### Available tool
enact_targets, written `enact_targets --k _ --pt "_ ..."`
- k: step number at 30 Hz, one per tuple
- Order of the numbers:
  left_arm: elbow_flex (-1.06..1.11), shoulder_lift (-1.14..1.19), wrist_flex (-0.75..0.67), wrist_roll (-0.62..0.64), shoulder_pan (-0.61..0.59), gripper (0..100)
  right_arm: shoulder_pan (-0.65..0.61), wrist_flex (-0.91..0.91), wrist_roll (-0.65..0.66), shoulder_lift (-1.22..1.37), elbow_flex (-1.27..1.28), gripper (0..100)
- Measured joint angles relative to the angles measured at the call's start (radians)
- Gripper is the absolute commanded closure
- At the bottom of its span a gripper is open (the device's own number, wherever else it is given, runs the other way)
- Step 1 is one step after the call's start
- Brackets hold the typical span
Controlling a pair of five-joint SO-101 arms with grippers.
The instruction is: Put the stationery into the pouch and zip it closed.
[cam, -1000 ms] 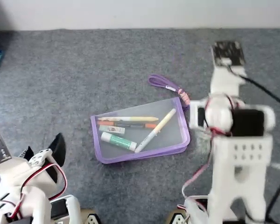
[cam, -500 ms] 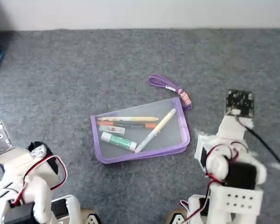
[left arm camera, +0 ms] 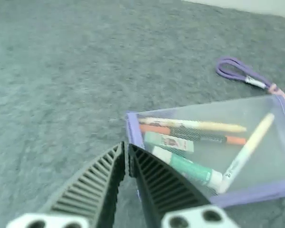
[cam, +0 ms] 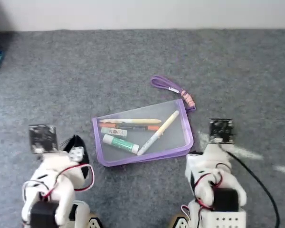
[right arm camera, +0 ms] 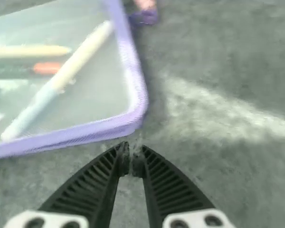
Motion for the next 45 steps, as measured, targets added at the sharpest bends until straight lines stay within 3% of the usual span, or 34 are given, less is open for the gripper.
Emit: enact_targets --k 4,8,15,31,41,45 --pt "0.115 -0.049 -0.032 -0.101 0.049 99 -0.121 -0.006 0.0 -0.092 0.098 97.3" --pt "0.218 -0.057 -0.051 -0.124 0.054 99 -0.173 -0.017 0.0 -0.196 0.201 97.1" --pt "0.39 -0.061 -0.052 -0.132 0.054 99 -0.173 -0.021 0.0 -0.213 0.324 97.2" --pt "0.436 -0.063 -0.048 -0.132 0.052 99 -0.175 -0.021 0.0 -0.21 0.325 97.2" --pt "0.436 -0.063 -0.048 -0.132 -0.213 99 -0.175 -0.021 0.0 -0.21 0.325 97.2" --pt "0.436 -0.063 -0.048 -0.129 -0.238 99 -0.175 -0.021 0.0 -0.21 0.325 97.2"
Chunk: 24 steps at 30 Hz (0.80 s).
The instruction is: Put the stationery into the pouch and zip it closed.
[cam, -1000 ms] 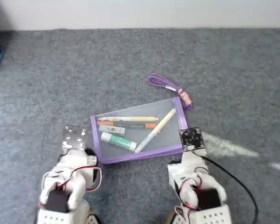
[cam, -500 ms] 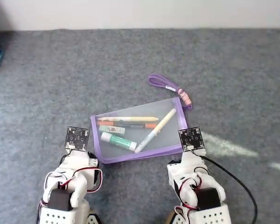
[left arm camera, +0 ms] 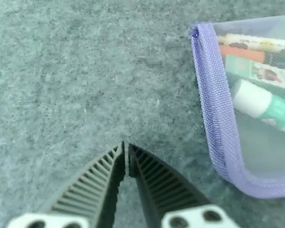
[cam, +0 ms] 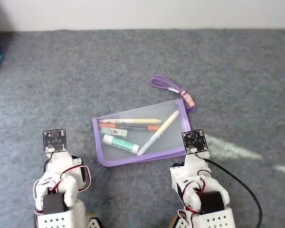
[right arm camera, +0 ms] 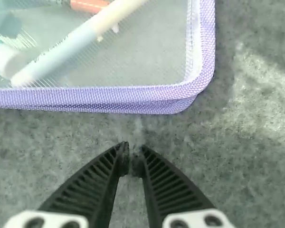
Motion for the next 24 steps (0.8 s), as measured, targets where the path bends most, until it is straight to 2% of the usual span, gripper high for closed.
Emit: enact_targets --k 24 --pt "0.0 0.0 0.0 0.005 -0.009 99 0.0 0.0 0.0 0.0 0.0 97.2"
